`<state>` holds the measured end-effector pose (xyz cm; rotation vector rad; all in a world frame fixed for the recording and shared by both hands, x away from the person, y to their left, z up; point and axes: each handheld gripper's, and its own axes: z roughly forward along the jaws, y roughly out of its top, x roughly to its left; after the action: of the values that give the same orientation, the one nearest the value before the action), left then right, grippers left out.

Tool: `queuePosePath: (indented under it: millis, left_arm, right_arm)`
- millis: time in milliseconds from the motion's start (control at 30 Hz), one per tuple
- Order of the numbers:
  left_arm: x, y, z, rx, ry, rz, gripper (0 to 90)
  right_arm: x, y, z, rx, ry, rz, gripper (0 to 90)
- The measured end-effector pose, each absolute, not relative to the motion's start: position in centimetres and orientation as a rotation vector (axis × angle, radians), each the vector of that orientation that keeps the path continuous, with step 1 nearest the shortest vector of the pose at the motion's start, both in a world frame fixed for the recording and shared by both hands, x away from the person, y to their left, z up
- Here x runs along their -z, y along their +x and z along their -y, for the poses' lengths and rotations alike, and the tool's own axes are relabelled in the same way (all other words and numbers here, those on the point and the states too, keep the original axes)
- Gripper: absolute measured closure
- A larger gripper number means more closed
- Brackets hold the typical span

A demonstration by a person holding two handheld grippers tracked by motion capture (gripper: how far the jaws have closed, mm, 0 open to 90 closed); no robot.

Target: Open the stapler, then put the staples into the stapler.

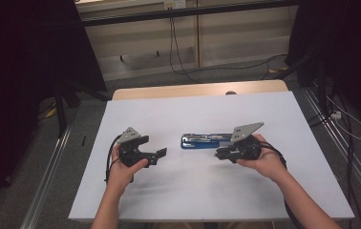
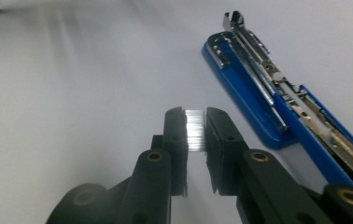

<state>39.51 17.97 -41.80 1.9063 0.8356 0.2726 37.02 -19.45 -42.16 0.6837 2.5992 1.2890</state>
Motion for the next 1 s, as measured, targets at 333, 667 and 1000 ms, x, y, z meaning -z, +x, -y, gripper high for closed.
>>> queuePosePath:
  millis: [333,667,1000]
  left_arm:
    - [41.9,39.7,-18.6,-0.269,1.881,-0.849,5.0]
    - [41.7,39.7,-19.0,-0.275,1.869,-0.848,5.0]
    - [41.7,39.8,-19.1,-0.271,1.866,-0.846,5.0]
  right_arm:
    - [41.4,38.1,19.2,-1.298,0.67,-2.597,79.5]
    - [40.8,38.9,18.6,-1.278,0.64,-2.594,79.5]
    - [40.2,40.1,18.7,-1.283,0.644,-2.57,79.5]
